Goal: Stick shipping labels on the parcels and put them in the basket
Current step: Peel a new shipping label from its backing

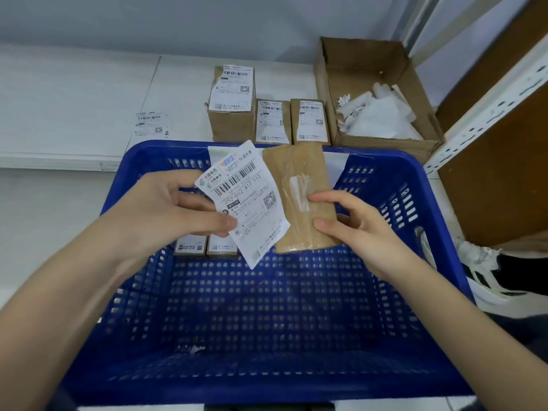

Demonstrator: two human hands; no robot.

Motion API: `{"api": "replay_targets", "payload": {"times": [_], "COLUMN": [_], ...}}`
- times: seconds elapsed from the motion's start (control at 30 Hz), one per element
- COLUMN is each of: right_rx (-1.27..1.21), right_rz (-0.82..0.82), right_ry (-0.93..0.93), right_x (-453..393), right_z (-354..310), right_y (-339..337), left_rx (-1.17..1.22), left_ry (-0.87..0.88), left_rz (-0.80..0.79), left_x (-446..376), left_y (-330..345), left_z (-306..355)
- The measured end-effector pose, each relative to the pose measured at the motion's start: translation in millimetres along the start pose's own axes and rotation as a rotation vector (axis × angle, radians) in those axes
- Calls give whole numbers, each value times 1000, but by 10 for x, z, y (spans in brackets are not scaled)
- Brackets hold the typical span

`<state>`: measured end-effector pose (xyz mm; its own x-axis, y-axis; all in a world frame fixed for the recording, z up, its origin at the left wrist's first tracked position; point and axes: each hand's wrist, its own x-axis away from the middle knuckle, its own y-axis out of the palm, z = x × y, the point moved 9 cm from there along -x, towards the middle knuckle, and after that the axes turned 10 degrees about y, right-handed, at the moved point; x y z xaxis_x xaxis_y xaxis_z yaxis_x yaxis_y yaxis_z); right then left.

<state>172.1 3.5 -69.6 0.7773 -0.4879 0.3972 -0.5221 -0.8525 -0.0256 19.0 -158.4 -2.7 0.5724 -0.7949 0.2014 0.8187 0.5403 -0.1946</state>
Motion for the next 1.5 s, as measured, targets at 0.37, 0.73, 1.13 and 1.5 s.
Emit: {"api": "replay_targets", "payload": {"times": [0.37, 0.73, 1.13, 1.5], "right_rx": [80, 63, 11, 128], "right_rz": [-1, 11, -96, -124], "right_ry": [-24, -1, -51, -51], "right_x": [-69, -55, 4, 43], "right_z": [83, 89, 87, 132], "right_y": [-45, -21, 194, 380], "left_rx": [188, 281, 298, 280], "left_ry": [25, -104, -247, -249], "left_rz": [-238, -180, -119, -97], "left_x": [36, -9, -14, -45], "left_y": [82, 183, 271, 304], "left_z": [59, -169, -318, -360]}}
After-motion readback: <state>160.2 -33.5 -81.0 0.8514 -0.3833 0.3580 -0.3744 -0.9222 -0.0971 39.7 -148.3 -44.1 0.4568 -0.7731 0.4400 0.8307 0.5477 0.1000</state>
